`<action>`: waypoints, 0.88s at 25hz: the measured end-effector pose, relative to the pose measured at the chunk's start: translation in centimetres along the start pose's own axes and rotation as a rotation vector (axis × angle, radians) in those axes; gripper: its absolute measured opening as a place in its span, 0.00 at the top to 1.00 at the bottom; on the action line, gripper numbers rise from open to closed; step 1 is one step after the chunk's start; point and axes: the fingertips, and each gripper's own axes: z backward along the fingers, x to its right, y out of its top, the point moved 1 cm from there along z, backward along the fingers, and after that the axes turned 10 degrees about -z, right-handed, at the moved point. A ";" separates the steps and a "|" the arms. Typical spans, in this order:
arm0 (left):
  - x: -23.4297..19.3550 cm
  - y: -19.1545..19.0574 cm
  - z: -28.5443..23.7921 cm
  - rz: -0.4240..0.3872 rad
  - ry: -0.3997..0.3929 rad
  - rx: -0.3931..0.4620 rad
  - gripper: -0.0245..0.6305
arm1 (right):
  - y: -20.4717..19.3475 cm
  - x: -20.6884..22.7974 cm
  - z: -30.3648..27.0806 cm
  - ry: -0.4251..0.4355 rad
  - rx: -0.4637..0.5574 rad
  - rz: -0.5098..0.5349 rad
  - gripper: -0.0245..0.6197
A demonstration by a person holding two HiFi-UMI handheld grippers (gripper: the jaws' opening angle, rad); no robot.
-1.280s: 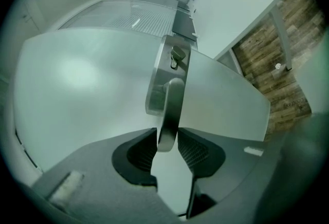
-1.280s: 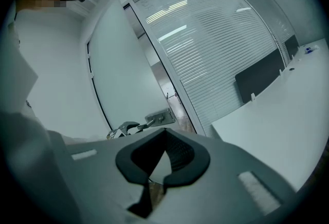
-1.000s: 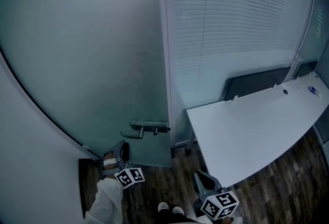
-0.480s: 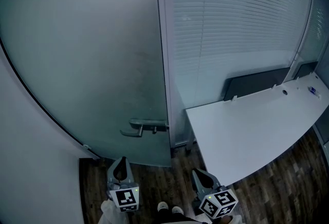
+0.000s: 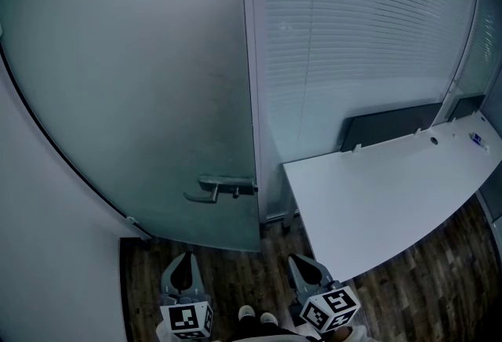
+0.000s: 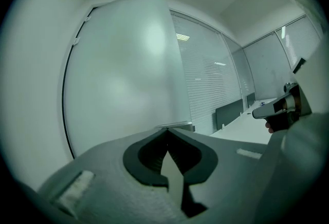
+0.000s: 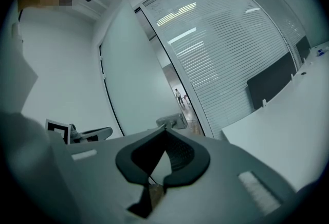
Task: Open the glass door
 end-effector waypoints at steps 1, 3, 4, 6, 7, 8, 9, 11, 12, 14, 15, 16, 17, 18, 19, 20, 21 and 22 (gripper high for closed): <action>0.1 -0.1 0.1 -0.001 0.000 -0.003 0.96 | -0.1 -0.1 0.0 0.003 -0.002 0.004 0.96; 0.4 -0.3 0.3 -0.006 -0.003 -0.009 0.96 | -0.1 -0.3 0.0 0.006 -0.005 0.020 0.96; 0.5 -0.4 0.3 -0.011 -0.006 -0.013 0.96 | 0.0 -0.4 -0.1 0.007 -0.005 0.029 0.96; 0.7 -0.3 0.3 -0.017 -0.010 -0.015 0.96 | 0.1 -0.6 -0.2 0.009 -0.002 0.036 0.96; 0.8 -0.2 0.3 -0.015 -0.013 -0.016 0.96 | 0.2 -0.6 -0.3 0.010 0.000 0.036 0.96; 0.9 -0.2 0.3 -0.013 -0.016 -0.018 0.96 | 0.3 -0.7 -0.3 0.011 0.002 0.035 0.96; 0.9 -0.4 0.3 -0.010 -0.019 -0.021 0.96 | 0.3 -0.8 -0.4 0.012 0.004 0.035 0.96; 1.1 -0.9 0.2 -0.002 -0.029 -0.030 0.96 | 0.4 -1.1 -0.6 0.011 0.009 0.034 0.96; 1.2 -1.0 0.2 -0.001 -0.037 -0.033 0.96 | 0.5 -1.2 -0.7 0.009 0.012 0.035 0.96; 1.3 -1.0 -0.1 -0.004 -0.050 -0.031 0.96 | 0.7 -1.5 -0.9 0.006 0.018 0.040 0.96; 1.3 -0.9 -0.2 -0.010 -0.053 -0.028 0.96 | 0.8 -1.6 -1.0 0.004 0.021 0.041 0.96; 1.3 -1.1 -0.3 -0.018 -0.055 -0.028 0.96 | 0.8 -1.6 -1.2 0.001 0.023 0.042 0.96; 1.2 -1.3 -0.5 -0.026 -0.057 -0.028 0.96 | 0.9 -1.7 -1.4 -0.002 0.024 0.041 0.96; 1.1 -1.4 -0.6 -0.030 -0.061 -0.025 0.96 | 0.9 -1.8 -1.5 -0.004 0.025 0.040 0.96; 1.2 -1.4 -0.7 -0.029 -0.067 -0.025 0.96 | 0.9 -1.8 -1.6 -0.006 0.025 0.039 0.96; 1.2 -1.4 -0.8 -0.025 -0.073 -0.027 0.96 | 0.9 -1.9 -1.6 -0.008 0.025 0.038 0.96; 1.2 -1.4 -0.8 -0.022 -0.077 -0.030 0.96 | 0.8 -2.0 -1.7 -0.009 0.024 0.038 0.96; 1.2 -1.4 -0.9 -0.022 -0.079 -0.034 0.96 | 0.7 -2.0 -1.8 -0.010 0.022 0.038 0.96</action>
